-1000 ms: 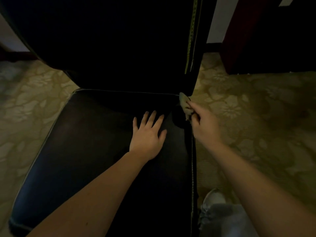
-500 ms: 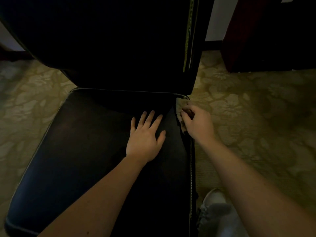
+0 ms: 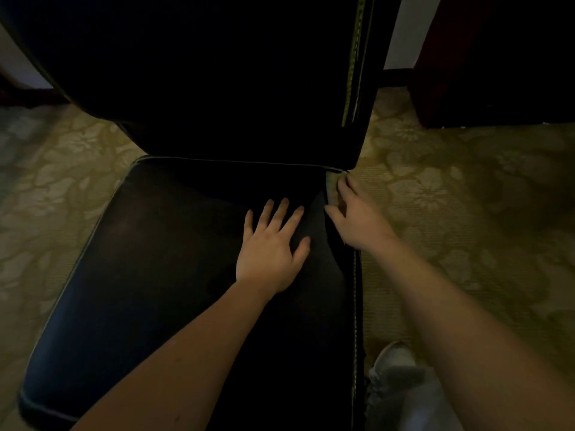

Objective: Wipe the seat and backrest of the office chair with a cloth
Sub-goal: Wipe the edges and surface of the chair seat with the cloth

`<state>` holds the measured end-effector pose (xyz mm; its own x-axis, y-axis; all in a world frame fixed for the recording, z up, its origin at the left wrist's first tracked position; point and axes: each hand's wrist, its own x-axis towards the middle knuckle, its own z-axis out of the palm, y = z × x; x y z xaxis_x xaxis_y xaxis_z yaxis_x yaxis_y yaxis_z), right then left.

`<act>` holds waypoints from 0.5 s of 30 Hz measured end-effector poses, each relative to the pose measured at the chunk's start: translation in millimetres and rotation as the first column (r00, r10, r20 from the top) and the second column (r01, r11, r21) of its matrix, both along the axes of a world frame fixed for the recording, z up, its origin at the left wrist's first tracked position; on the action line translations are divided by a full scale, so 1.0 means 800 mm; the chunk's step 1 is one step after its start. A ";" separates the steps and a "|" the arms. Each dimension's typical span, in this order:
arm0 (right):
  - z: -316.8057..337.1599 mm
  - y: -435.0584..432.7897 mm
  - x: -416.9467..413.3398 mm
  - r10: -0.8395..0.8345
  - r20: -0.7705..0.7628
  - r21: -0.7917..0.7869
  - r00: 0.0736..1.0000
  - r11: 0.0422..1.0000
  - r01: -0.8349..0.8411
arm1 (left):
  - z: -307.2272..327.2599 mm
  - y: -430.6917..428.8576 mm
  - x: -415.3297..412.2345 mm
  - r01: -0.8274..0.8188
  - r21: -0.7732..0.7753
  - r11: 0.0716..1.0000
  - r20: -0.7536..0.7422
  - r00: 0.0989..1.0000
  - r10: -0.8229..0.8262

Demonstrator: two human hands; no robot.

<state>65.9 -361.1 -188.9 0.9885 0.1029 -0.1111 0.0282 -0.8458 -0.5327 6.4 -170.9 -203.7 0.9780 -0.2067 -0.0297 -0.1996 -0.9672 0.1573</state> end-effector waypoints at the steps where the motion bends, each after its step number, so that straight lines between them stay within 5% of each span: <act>1: -0.001 0.003 -0.003 -0.012 0.017 -0.021 1.000 1.000 0.012 | 0.000 0.000 0.000 -0.002 0.001 1.000 0.002 1.000 0.002; 6: -0.004 0.015 -0.014 -0.078 0.159 -0.053 0.984 0.995 0.088 | 0.000 -0.001 0.000 -0.009 -0.007 1.000 0.001 1.000 0.009; 15: 0.003 -0.002 0.013 -0.007 0.105 0.069 0.994 0.998 0.000 | 0.001 0.000 0.000 -0.002 -0.006 1.000 -0.004 1.000 0.002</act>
